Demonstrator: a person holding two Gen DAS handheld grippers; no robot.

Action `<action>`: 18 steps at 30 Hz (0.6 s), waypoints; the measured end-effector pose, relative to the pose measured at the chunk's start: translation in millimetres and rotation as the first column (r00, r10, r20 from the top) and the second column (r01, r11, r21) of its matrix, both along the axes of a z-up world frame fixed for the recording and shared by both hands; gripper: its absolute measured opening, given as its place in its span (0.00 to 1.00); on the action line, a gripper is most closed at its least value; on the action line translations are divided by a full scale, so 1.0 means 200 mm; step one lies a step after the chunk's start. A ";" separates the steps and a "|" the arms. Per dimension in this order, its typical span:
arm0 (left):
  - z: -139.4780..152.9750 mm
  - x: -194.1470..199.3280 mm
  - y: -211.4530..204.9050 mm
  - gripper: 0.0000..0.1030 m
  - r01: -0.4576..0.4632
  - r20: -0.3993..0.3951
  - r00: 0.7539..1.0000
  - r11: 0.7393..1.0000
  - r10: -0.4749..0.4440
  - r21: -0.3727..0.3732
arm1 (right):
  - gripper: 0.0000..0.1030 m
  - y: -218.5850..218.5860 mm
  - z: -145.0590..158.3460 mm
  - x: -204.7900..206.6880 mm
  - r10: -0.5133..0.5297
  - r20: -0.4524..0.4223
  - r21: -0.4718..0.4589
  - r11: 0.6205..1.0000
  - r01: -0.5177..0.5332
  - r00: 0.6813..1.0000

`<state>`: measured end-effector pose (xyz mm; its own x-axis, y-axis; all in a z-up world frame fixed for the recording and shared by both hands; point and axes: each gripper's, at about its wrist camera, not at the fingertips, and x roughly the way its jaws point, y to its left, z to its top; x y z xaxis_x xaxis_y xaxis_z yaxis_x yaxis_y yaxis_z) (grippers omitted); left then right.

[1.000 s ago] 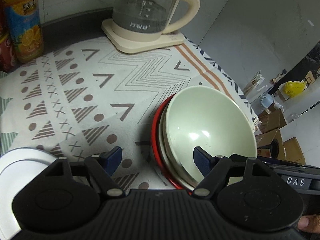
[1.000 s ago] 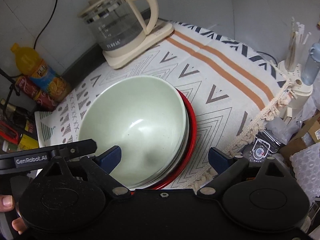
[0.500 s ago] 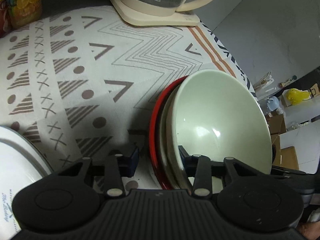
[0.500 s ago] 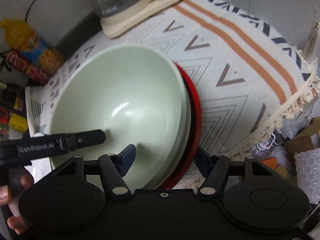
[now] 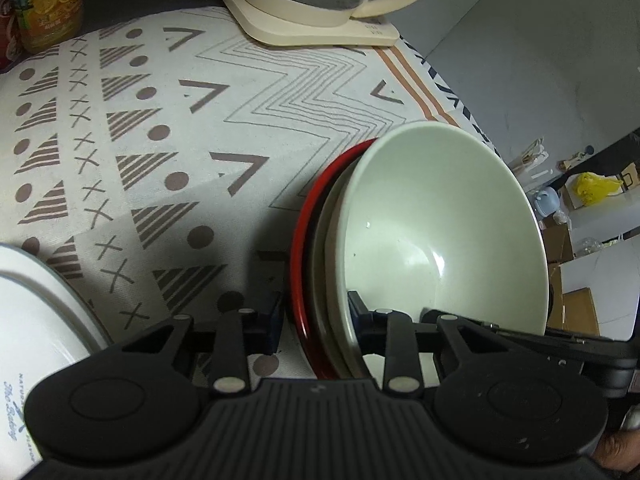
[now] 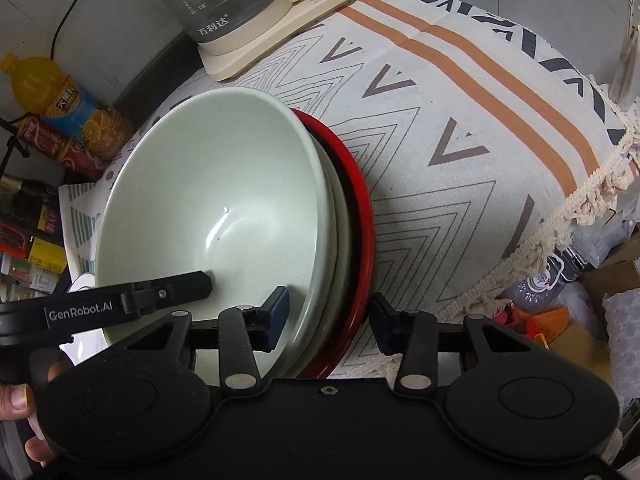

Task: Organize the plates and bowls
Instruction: 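Grasp the rim of the nested bowl stack with the right gripper, then lift the bowl stack and carry it over the plate stack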

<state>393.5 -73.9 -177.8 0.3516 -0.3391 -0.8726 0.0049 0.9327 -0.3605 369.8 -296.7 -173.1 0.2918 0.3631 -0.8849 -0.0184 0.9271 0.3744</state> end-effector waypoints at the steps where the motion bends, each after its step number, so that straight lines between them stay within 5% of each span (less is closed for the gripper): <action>1: 0.01 -0.01 0.00 0.30 0.000 0.008 1.000 1.000 0.000 0.003 | 0.41 0.00 0.01 -0.01 -0.003 0.002 0.004 1.000 0.003 1.000; 18: 0.27 -0.12 0.25 0.30 -0.054 0.128 0.990 0.999 0.054 -0.008 | 0.41 0.21 0.21 -0.07 0.016 0.085 0.042 0.999 -0.020 0.996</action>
<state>368.6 -24.6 -124.8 0.4787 -0.3199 -0.8176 0.0009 0.9314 -0.3639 355.5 -253.7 -130.8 0.3581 0.4056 -0.8410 -0.0683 0.9097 0.4097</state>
